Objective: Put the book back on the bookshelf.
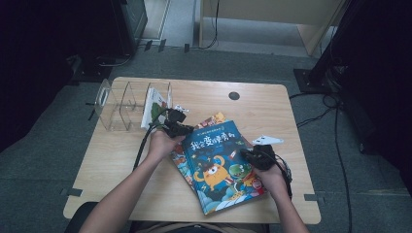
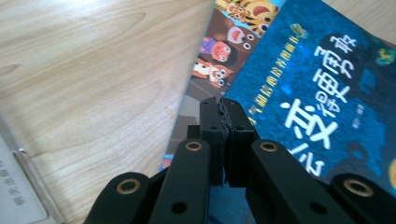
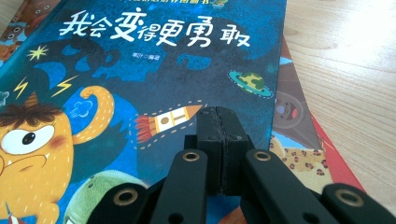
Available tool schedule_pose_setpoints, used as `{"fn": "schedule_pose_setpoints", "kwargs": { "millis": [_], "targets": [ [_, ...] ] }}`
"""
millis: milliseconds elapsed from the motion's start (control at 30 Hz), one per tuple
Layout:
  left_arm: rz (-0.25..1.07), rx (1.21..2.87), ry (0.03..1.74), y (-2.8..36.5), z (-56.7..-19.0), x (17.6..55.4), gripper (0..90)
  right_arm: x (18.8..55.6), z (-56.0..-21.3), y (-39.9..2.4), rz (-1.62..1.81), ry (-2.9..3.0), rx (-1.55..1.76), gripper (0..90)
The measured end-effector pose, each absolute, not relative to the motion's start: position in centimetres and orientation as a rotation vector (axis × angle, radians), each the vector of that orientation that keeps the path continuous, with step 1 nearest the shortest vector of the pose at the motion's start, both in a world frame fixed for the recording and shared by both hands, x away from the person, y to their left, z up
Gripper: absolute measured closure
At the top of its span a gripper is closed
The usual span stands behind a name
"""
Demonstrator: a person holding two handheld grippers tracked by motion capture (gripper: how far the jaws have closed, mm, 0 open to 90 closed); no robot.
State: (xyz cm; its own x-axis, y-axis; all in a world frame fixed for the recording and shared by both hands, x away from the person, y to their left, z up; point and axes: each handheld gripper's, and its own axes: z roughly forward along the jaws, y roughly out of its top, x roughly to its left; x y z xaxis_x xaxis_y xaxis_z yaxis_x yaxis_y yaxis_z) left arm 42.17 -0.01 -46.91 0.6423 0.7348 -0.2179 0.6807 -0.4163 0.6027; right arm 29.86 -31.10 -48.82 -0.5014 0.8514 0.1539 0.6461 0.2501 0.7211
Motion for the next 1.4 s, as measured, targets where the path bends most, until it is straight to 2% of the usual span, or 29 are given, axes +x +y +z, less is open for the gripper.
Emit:
{"fn": "schedule_pose_setpoints", "kwargs": {
  "millis": [633, 1400],
  "targets": [
    [0.159, 2.193, 1.137, 0.05, -47.51, 42.50, 87.4, 29.68, -48.85, -31.20, 1.095, 2.253, 1.383, 89.5],
    [0.136, 2.204, 1.142, 0.19, -47.54, 41.96, 89.8, 29.83, -48.93, -31.86, 1.097, 2.229, 1.412, 90.0]
  ]
}}
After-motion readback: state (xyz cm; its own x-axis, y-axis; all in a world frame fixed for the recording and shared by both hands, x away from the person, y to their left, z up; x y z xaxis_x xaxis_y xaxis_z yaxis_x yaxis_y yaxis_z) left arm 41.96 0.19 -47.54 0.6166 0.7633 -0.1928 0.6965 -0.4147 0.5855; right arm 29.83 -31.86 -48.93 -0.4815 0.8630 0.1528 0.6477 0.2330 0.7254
